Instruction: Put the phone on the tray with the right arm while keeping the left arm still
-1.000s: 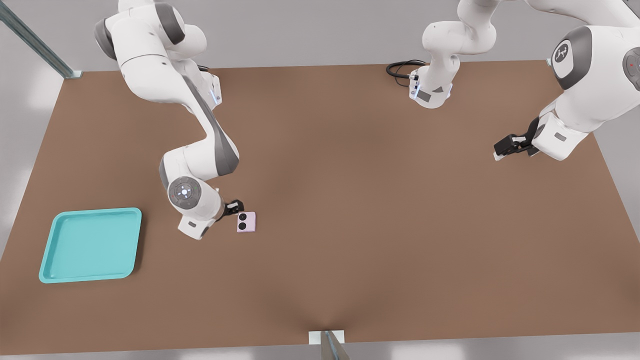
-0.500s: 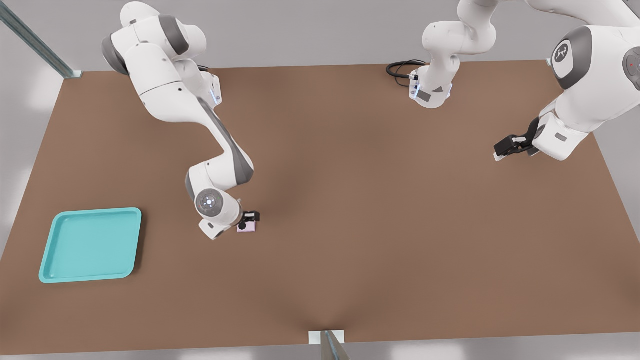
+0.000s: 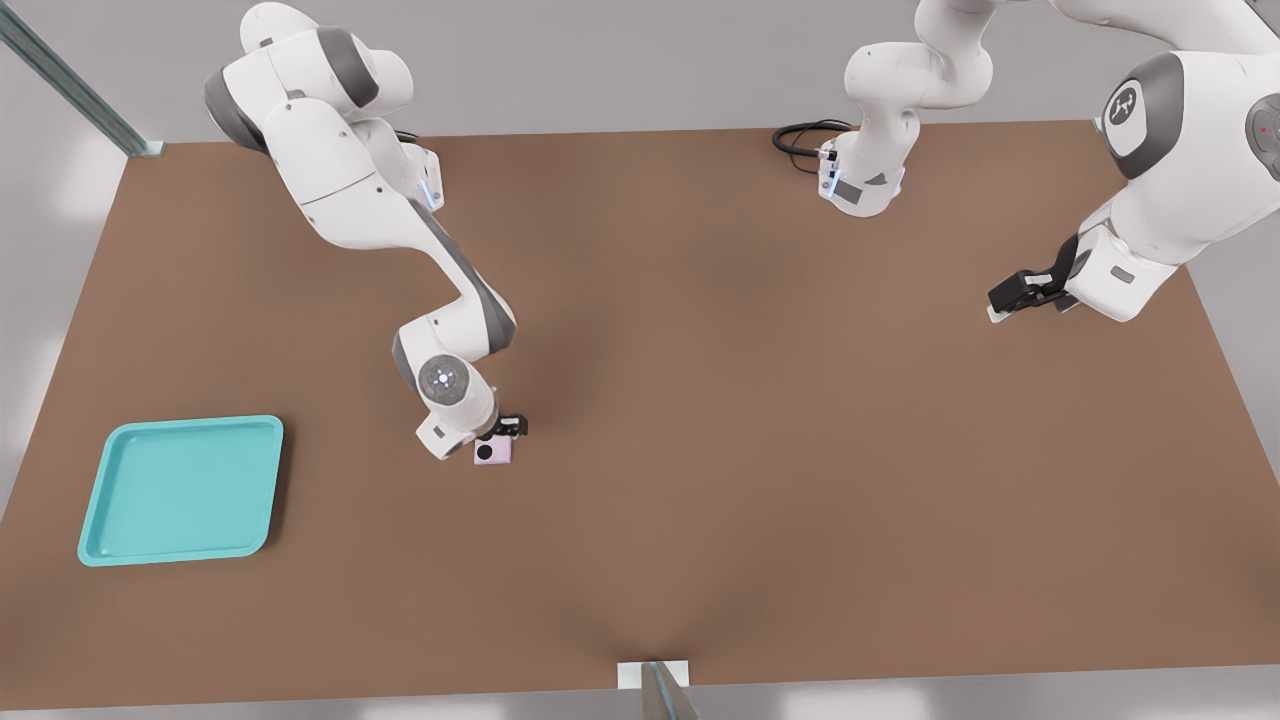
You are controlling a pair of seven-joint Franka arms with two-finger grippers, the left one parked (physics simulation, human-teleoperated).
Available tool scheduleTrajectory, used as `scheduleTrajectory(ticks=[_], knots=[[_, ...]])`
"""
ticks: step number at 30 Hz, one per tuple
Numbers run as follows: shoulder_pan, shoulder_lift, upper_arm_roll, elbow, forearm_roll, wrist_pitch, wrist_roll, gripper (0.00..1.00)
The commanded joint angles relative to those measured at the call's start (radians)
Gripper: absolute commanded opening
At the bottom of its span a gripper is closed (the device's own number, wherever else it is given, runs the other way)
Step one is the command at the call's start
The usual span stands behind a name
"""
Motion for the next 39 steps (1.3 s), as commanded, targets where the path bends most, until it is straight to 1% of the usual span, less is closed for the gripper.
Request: scheduleTrajectory(ticks=[1,6,7,13,15,26,36,38,39], knots=[[0.001,0.000,0.000,-0.007,-0.012,0.057,-0.010,1.00],[-0.001,0.021,-0.001,-0.009,-0.020,0.098,-0.017,1.00],[-0.002,0.026,-0.001,-0.009,-0.041,0.098,-0.017,1.00],[-0.004,0.033,-0.001,-0.007,-0.041,0.101,-0.017,1.00],[-0.022,0.041,-0.001,-0.007,-0.067,0.109,-0.022,1.00],[-0.027,0.083,-0.001,-0.012,-0.067,0.138,-0.023,1.00],[-0.028,0.089,-0.001,-0.011,-0.067,0.138,-0.023,1.00],[-0.028,0.089,-0.001,-0.011,-0.067,0.138,-0.022,0.96],[-0.028,0.089,-0.001,-0.011,-0.067,0.138,-0.022,0.91]])
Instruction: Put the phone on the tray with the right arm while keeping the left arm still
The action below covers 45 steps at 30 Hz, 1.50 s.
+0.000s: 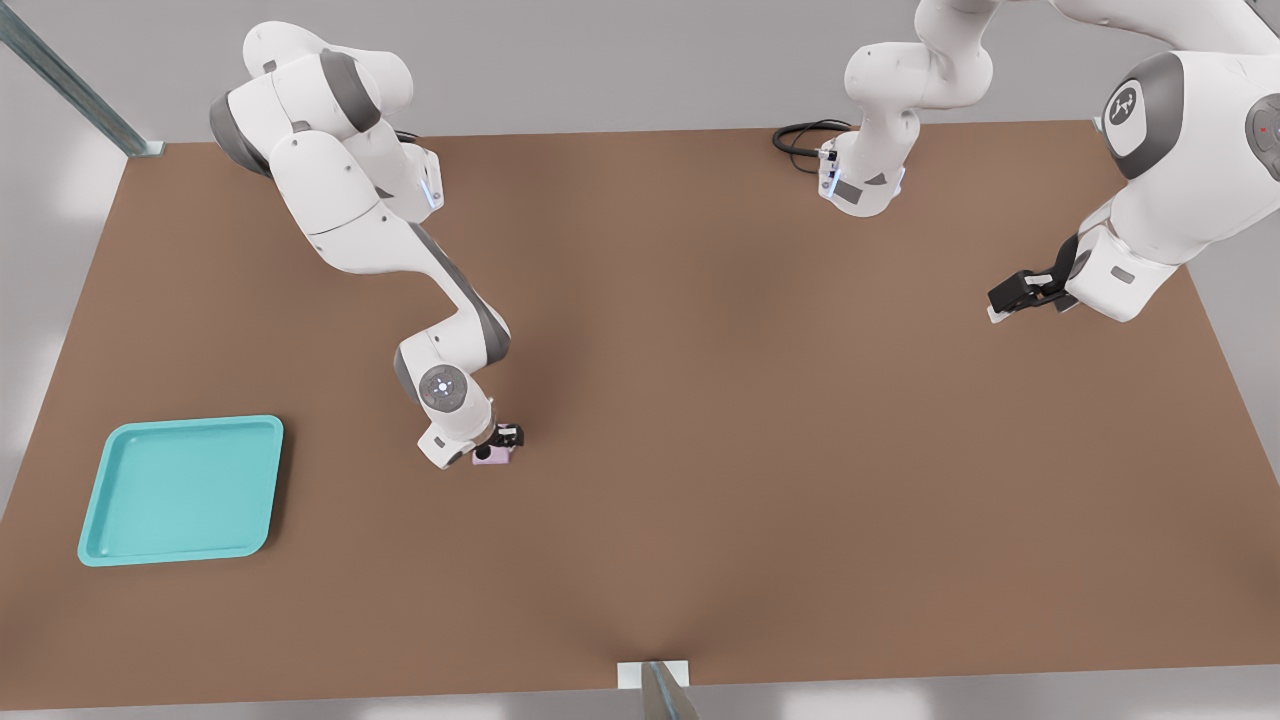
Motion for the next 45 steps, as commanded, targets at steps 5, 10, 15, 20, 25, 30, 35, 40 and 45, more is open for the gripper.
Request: scheduleTrajectory(ticks=[5,10,15,20,25,30,35,40,45], knots=[[-0.002,0.000,0.000,0.002,0.001,0.001,-0.009,0.87],[-0.002,-0.003,0.000,0.006,0.001,-0.002,-0.010,0.81],[-0.003,-0.023,0.000,0.006,0.001,-0.010,-0.015,0.80],[-0.089,-0.061,0.002,0.008,0.001,-0.016,-0.122,0.80],[-0.256,-0.090,0.003,0.011,0.001,-0.043,-0.345,0.80],[-0.480,-0.095,0.035,0.011,0.003,-0.043,-0.635,0.80],[-0.670,-0.081,0.043,0.062,0.007,-0.053,-0.920,0.80],[-0.796,0.041,0.035,0.273,0.126,-0.166,-1.214,0.80],[-0.819,0.067,0.031,0.293,0.146,-0.201,-1.244,1.00]])
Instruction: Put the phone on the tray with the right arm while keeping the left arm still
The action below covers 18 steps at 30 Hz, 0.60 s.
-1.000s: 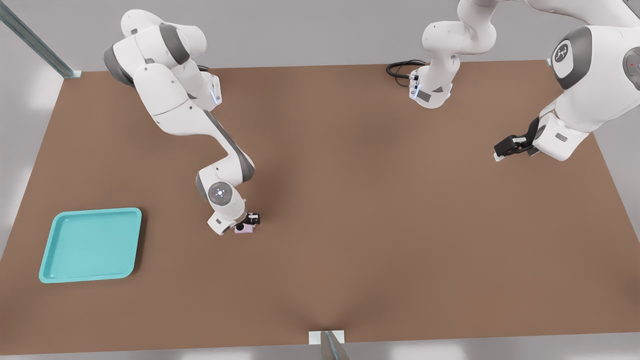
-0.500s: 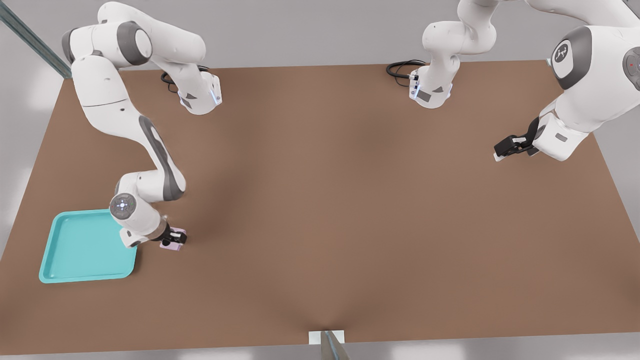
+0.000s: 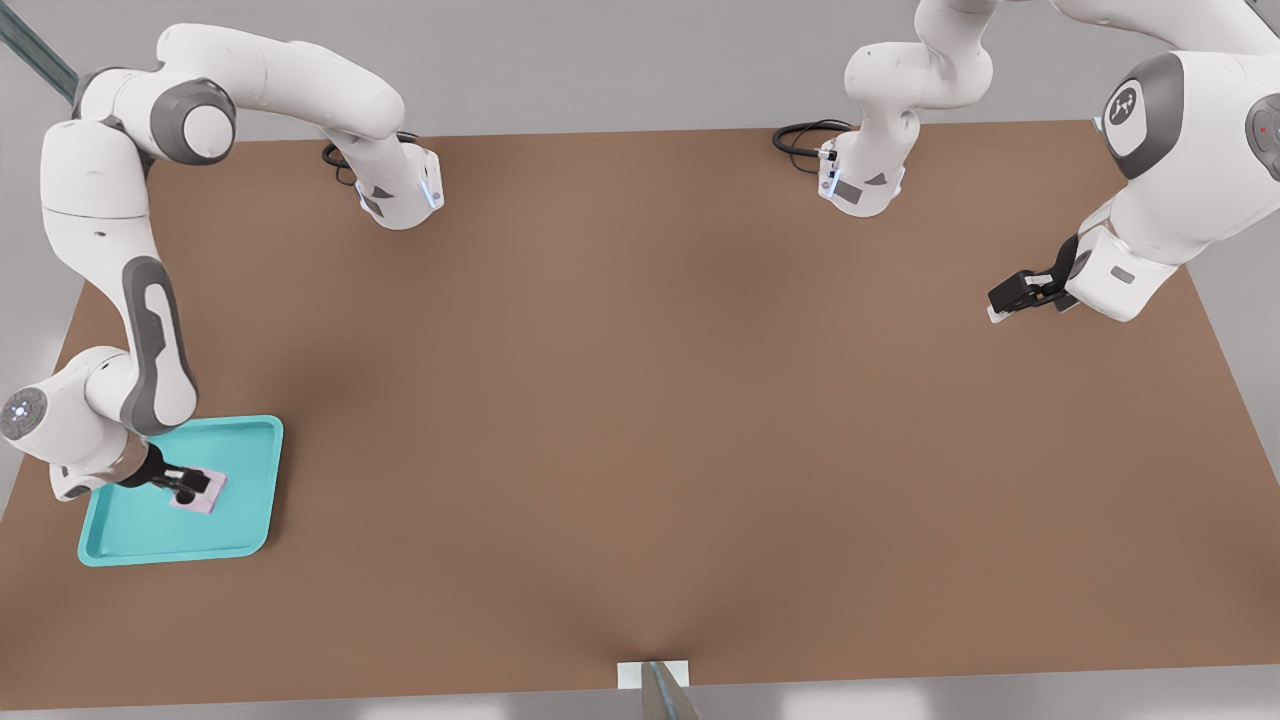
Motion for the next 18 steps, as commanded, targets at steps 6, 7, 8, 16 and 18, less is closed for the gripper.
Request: scheduleTrajectory(ticks=[6,7,8,16,18], knots=[[0.194,-0.323,0.161,0.119,-0.079,-0.460,-0.061,1.00],[0.278,-0.412,0.187,0.123,-0.127,-0.566,0.082,1.00],[0.280,-0.492,0.271,0.123,-0.118,-0.652,0.202,1.00],[0.665,-0.463,-0.176,0.346,0.022,-0.862,0.231,1.00],[0.668,-0.466,-0.180,0.346,0.022,-0.861,0.233,1.00]])
